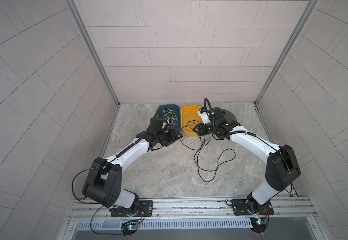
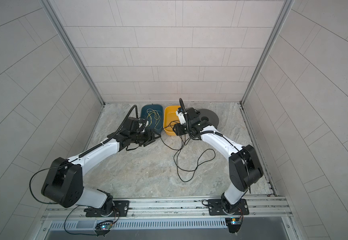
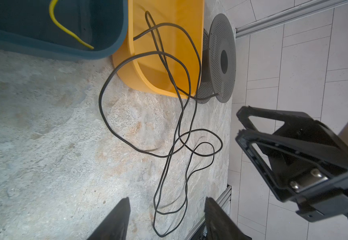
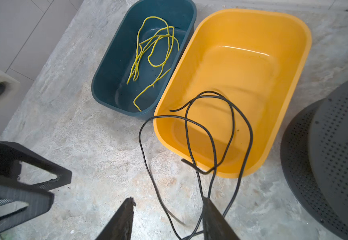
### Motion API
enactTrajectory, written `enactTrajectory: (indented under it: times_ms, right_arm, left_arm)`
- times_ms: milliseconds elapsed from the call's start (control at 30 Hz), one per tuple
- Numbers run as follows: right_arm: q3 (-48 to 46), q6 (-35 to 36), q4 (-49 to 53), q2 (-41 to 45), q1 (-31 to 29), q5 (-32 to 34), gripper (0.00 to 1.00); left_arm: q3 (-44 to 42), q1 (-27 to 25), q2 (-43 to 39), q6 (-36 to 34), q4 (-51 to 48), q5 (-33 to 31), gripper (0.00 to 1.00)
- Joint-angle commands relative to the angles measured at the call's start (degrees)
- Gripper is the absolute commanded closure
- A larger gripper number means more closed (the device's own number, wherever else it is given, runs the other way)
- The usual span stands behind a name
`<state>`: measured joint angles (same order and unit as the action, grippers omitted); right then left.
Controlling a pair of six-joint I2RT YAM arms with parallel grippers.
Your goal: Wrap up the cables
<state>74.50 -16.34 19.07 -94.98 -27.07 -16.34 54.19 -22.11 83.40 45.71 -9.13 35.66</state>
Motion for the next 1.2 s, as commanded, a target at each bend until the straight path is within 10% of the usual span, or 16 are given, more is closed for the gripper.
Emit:
enactTrajectory:
  times_ms: [0, 267, 467, 1167]
  right_arm:
    - [1.52, 1.76, -1.82, -2.5, -0.18, 4.77, 0.54]
    - [3.76, 1.8, -4.56, -7.33, -0.6, 7.42, 0.69]
    - [4.35, 1.99, -4.83, -8.37, -1.05, 7.57, 1.0]
    - [-16.96, 2.72, 1.35, 24.7, -8.21, -1.68, 1.0]
  left_arm:
    - [-0.31, 0.7, -2.59, -1.37, -1.37, -0.33, 0.37]
    - [-1.27, 1.54, -3.62, -1.68, -1.94, -0.13, 0.37]
    - [-1.6, 1.87, -3.5, -1.77, -1.7, 0.19, 0.37]
    - [1.18, 5.43, -3.63, -0.95, -1.41, 3.04, 0.37]
